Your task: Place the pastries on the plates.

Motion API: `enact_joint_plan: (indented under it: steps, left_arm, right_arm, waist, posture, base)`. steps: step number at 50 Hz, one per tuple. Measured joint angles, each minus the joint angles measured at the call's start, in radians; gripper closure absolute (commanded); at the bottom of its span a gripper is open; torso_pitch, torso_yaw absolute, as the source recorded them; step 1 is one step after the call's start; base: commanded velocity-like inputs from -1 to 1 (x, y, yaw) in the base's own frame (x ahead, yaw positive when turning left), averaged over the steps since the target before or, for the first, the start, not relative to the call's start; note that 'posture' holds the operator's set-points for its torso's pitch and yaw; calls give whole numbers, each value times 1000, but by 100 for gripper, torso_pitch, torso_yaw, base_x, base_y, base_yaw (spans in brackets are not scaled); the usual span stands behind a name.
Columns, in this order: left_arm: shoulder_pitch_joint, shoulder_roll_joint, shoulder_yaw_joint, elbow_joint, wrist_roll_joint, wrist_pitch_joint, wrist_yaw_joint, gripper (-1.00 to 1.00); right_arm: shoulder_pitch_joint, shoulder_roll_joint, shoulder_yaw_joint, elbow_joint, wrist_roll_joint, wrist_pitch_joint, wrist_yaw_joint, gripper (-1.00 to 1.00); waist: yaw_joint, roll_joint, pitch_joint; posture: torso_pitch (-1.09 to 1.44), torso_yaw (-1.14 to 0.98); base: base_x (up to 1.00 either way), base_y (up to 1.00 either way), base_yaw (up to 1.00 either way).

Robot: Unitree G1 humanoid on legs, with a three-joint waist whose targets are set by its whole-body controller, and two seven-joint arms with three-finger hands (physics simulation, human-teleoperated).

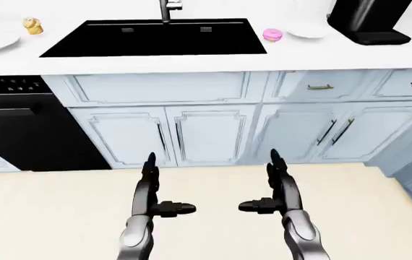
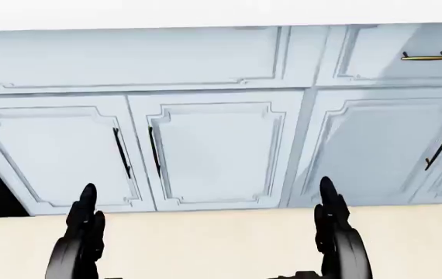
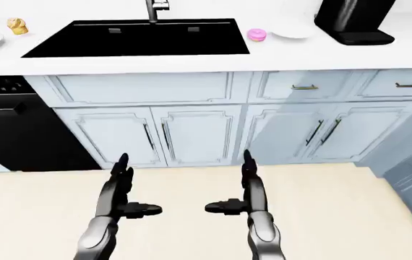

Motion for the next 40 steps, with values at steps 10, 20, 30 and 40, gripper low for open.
enact_joint_plan:
  steps: [10,20,30,40]
  left_arm:
    - [-240,64,45,-303,48,268,-30,-100]
    - [-428,130,84,-246,54,425,-60,-100]
    - [-603,219,121,-237,24,471,-80,-100]
    - [-606,257,141,-279,-2,533,-65,-100]
  right_arm:
    - [-171,-22,-4,-522,22,311,-13,-100]
    - [-365,-92,-69,-505,49,504,-26,-100]
    - [-543,-173,-117,-541,82,612,-38,-100]
    - [-516,-156,-102,-508,53,609,-39,-100]
  waist:
    - [32,55,-68]
    - [41,-67,-49]
    - [9,21,-31]
    - [27,-36,1]
  posture:
    - [0,0]
    - [0,0]
    - [0,0]
    - [0,0]
  base:
    - [8,-62,0]
    - [14,-83,0]
    - [14,-83,0]
    - [33,-12,0]
